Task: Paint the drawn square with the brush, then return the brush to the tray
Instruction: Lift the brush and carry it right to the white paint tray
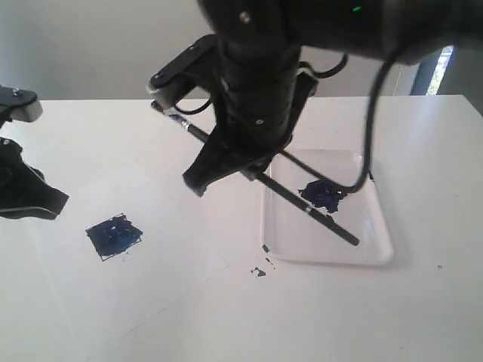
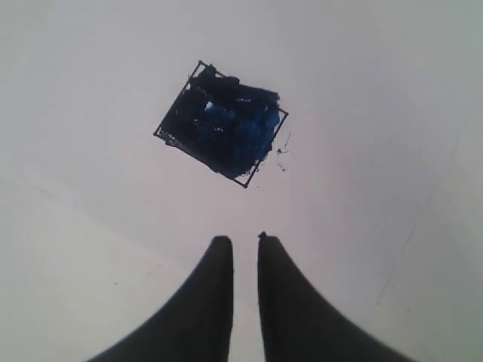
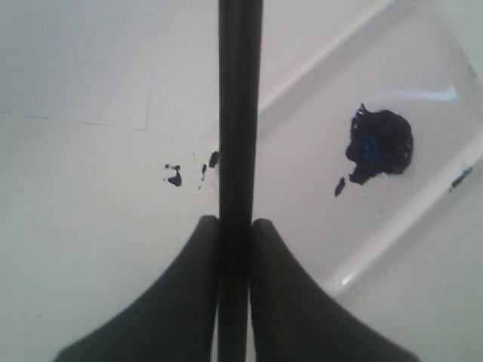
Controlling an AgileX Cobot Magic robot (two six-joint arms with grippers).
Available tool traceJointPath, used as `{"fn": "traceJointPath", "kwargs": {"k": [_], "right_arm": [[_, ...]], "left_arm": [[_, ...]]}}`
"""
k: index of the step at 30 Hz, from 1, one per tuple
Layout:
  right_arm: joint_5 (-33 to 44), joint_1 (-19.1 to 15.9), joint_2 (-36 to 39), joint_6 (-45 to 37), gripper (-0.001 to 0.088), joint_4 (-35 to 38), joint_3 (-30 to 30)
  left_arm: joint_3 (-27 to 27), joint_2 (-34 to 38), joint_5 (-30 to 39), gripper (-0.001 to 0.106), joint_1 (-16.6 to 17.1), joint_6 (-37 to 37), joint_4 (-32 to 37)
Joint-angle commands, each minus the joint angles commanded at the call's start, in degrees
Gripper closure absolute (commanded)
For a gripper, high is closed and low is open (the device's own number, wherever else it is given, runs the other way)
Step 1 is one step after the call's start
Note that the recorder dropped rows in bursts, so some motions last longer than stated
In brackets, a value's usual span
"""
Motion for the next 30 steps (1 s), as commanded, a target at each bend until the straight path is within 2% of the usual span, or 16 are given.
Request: {"fn": "traceJointPath", "kwargs": {"k": [3, 9, 13, 17, 25, 30], "right_arm": [[0.0, -0.3, -4.3, -2.9, 0.0868, -2.2, 4.7], [0.0, -0.3, -10.6, -2.5, 0.0868, -9.1, 16.7], [0.0, -0.3, -12.7, -0.1, 0.0868, -13.1, 24.2], [0.0, -0.3, -14.7, 3.9, 0.0868, -22.6, 31.7], [-0.2, -0.8, -15.3, 5.4, 0.0868, -29.9, 40.5], [-8.9, -4.0, -15.3, 10.3, 0.0868, -32.2, 45.0]], "left_arm": [[0.0, -4.5, 1.6, 0.095, -0.1, -0.6, -0.5], [2.0, -13.1, 4.1, 0.103, -0.1, -1.8, -1.1], [6.6, -18.0, 4.8, 0.103, -0.1, -2.3, -1.6], [12.8, -23.0, 4.4, 0.105, -0.1, -3.1, -1.6], [23.0, -32.0, 1.7, 0.105, -0.1, -5.0, -4.8], [26.9, -36.7, 0.1, 0.105, -0.1, -5.9, -5.0]]}}
